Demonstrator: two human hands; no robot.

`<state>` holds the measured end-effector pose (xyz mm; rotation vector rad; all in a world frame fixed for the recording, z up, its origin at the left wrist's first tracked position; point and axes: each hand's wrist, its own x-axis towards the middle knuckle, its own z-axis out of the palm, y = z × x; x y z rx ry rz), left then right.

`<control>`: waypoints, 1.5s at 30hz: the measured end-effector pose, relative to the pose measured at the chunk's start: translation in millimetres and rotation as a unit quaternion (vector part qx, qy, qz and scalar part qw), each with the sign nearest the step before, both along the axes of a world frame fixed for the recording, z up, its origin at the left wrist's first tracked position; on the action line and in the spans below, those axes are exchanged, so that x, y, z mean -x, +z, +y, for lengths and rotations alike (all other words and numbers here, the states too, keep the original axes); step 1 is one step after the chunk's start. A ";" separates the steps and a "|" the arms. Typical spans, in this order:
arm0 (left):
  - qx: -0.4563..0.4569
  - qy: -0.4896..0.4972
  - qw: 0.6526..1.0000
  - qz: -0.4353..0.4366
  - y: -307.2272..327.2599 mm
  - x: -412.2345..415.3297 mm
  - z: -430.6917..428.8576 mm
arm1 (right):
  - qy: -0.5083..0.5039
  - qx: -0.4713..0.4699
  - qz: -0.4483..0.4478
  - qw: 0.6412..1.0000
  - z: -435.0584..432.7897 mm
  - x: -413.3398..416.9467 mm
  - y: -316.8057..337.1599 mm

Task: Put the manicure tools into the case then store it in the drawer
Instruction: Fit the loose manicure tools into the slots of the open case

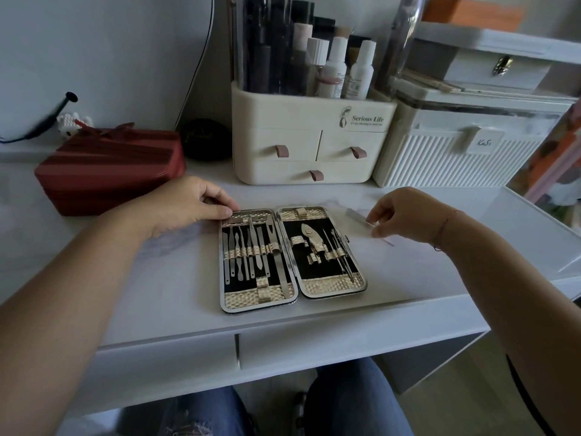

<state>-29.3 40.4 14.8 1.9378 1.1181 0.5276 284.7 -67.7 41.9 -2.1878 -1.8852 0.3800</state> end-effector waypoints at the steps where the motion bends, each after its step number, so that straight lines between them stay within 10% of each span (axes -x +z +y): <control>1: 0.002 -0.001 1.000 -0.002 0.0 -0.2 0.1 | 0.002 0.001 -0.001 1.000 -0.2 0.1 0.4; 6: -0.005 0.002 1.000 0.003 0.4 -0.6 0.2 | 0.002 -0.048 0.046 0.998 1.4 1.7 -2.5; 14: -0.003 0.003 1.000 -0.005 3.0 -2.3 -3.1 | 0.068 -0.029 0.458 0.886 17.5 54.3 -2.5; 45: -0.015 -0.004 1.000 -0.002 1.3 -2.5 -0.7 | 0.141 0.058 0.301 0.942 36.3 65.6 -11.3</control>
